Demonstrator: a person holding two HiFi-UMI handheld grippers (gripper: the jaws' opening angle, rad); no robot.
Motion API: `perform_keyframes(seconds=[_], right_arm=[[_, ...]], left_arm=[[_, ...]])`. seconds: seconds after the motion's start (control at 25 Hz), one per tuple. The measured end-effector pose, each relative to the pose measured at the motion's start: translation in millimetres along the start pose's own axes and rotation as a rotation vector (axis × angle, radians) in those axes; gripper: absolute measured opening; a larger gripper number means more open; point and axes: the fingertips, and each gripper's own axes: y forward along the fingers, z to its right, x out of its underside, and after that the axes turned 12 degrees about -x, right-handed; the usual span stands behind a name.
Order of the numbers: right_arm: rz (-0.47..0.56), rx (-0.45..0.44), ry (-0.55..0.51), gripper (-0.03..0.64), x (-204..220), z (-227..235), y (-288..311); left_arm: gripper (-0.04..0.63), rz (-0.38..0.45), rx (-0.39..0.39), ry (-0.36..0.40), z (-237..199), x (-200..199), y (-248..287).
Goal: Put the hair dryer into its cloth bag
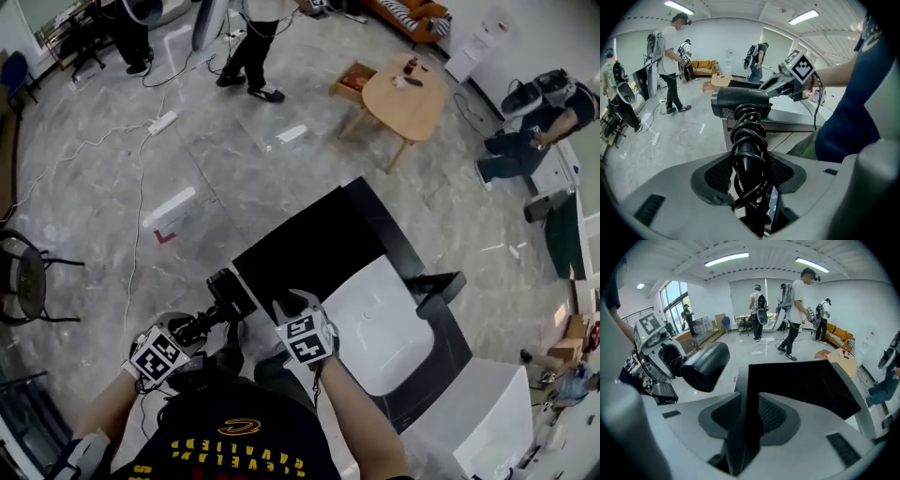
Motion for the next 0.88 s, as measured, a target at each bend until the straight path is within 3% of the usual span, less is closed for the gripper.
perform_keyframes(seconds=[0.2, 0.4, 0.48, 0.88], right_arm=[[-0.164, -0.003, -0.041, 0.123, 17.0, 4.2, 34.4], [-0.249, 0.011, -0.036, 0.105, 28.1, 8.3, 48.2], [-0.250, 0.025, -0.034, 0.020, 25.6, 9.7, 49.4], [-0.125, 0.046, 0.027, 0.012, 1.5, 15.9, 28.5]], left_arm=[[0.224, -0.014, 0.026, 0.037, 21.8, 26.6, -11.1], [0.224, -0.023, 0.048, 0.076, 26.2, 38.2, -14.4], [0.224, -0.025, 0.059, 0.086, 24.8, 39.2, -14.3], [0.224, -0.030, 0.090, 0.156, 21.1, 29.4, 1.5]])
